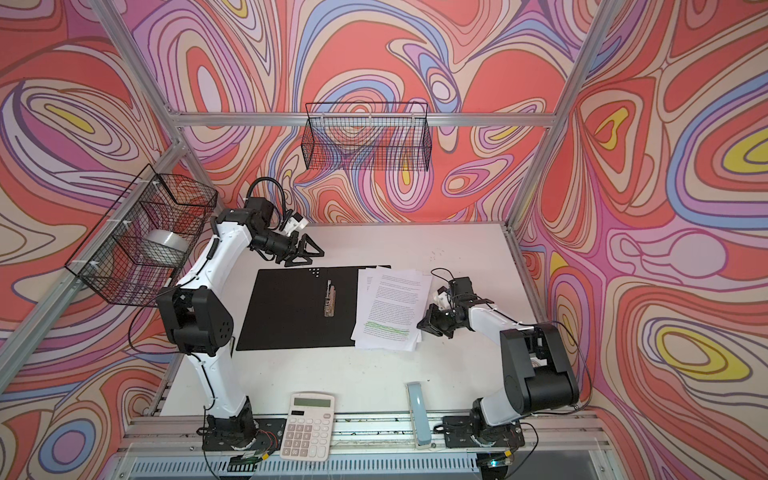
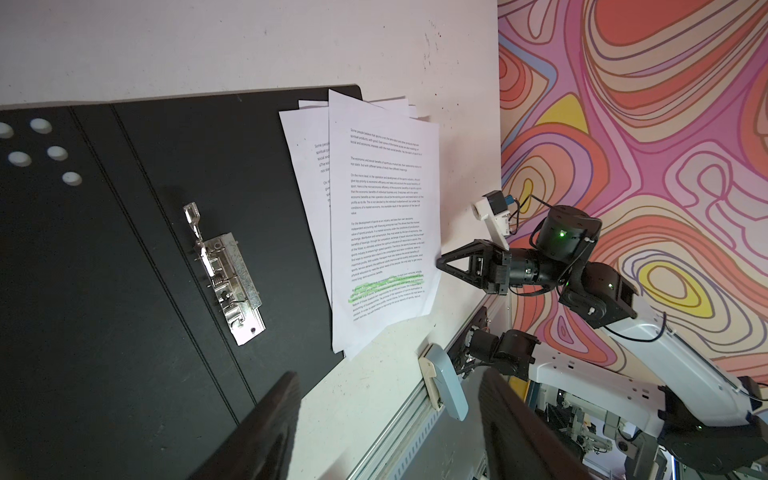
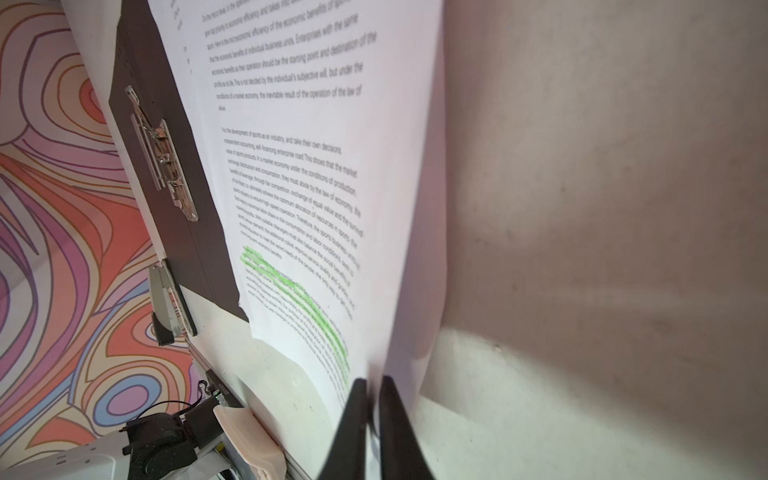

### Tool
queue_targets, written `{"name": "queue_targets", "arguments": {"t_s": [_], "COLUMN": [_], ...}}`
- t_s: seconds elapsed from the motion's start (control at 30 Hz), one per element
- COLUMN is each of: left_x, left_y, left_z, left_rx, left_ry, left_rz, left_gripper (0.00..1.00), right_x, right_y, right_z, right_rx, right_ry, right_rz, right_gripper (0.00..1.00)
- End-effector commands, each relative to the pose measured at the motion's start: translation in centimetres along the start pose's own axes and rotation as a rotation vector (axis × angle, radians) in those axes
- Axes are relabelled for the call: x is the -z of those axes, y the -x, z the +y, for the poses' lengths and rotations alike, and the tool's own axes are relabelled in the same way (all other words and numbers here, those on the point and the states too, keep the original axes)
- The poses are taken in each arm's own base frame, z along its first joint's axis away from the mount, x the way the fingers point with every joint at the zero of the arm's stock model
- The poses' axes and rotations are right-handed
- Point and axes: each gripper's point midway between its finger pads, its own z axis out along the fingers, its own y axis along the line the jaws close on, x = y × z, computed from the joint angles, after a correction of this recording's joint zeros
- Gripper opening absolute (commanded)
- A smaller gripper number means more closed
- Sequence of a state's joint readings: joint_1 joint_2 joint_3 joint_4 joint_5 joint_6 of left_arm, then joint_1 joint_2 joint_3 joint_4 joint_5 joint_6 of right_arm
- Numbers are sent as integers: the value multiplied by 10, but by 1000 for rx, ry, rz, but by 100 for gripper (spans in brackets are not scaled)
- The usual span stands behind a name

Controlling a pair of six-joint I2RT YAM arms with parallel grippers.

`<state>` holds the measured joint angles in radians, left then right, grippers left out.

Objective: Put the files into the folder

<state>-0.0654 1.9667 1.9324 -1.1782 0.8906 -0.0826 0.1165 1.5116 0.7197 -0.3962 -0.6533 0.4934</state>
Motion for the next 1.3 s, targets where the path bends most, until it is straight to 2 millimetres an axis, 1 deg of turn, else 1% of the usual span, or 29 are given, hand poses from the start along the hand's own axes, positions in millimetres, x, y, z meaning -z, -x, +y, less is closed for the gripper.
{"name": "queue_targets", "arguments": {"t_s": [0.0,0.13,0.37,0.43,0.6,0.73,0.93,1.0,1.07,1.13,1.17,1.27], "left_x": [10,10,12,12,13,12,11,11,10,10,9,4], "left_y": [-8,-7,-7,-6,-6,-7,-9,-9,-9,-9,-9,-12], "left_z": [-11,-8,-4,-3,-3,0,2,3,2,2,2,5], "left_rx": [-9,-17,-31,-35,-38,-37,-49,-52,-52,-52,-48,-30], "left_ry": [-9,14,48,55,60,60,70,72,67,60,55,40], "left_rz": [-5,-9,-18,-22,-26,-21,-16,-16,-14,-12,-10,-2], "left_gripper": [68,68,68,68,68,68,68,68,68,68,68,68], "right_x": [6,6,3,4,5,-5,-19,-20,-18,-12,-7,8], "right_y": [6,11,21,27,40,40,31,27,27,29,31,38], "right_z": [8,11,8,13,34,38,27,28,27,26,25,24], "right_rx": [32,45,60,70,102,102,81,88,95,104,110,119], "right_ry": [8,-1,-54,-53,-45,-59,-132,-141,-169,-197,-219,-266], "right_rz": [-4,16,56,51,49,81,134,146,147,127,107,41], "right_gripper": [3,0,0,0,0,0,0,0,19,31,36,42]}}
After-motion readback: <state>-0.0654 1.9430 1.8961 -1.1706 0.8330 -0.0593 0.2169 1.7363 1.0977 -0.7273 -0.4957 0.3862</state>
